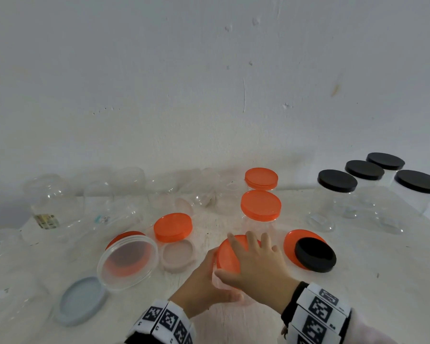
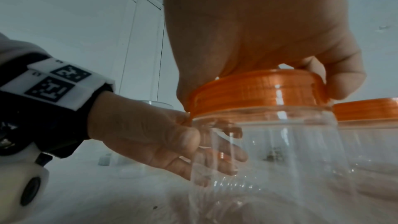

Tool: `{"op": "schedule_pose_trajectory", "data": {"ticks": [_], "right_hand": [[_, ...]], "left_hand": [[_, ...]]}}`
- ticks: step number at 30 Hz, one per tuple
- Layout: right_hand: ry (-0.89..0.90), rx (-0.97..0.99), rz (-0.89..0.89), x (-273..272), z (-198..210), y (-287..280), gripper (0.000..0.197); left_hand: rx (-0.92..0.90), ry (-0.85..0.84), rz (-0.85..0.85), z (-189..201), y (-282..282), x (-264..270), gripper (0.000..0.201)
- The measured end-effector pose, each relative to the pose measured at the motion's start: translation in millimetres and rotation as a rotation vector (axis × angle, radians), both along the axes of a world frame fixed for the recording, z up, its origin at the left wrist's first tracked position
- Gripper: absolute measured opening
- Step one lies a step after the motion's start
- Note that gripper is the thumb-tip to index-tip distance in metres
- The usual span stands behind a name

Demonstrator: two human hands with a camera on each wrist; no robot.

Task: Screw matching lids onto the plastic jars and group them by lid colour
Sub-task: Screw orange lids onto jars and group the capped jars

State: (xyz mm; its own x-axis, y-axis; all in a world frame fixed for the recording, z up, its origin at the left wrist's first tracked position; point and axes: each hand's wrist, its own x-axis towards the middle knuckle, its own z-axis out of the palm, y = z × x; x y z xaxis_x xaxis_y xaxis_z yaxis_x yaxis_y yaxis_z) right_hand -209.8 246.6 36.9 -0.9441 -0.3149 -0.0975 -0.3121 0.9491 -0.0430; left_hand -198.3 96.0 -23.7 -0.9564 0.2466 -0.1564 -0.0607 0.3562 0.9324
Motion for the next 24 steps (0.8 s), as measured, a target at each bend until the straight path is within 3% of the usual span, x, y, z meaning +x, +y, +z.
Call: {"op": "schedule_pose_trajectory", "data": {"ticks": [16,20,24], "right_hand": [[0.025,-0.069,-0.008,1,-16,-1,0.084],[-0.013,-0.119,0.001,1,-17,2,0.084],[-0.044,-0.174,0.043,0,-18,11,0.085]], "left_hand": [[-0.098,0.000,0.044,10,7,9,0.097],[-0.205,0.032,-0.005,19,6,11,0.096],[-0.412,0.138,-0.009,41,-2,19,0.076]]}}
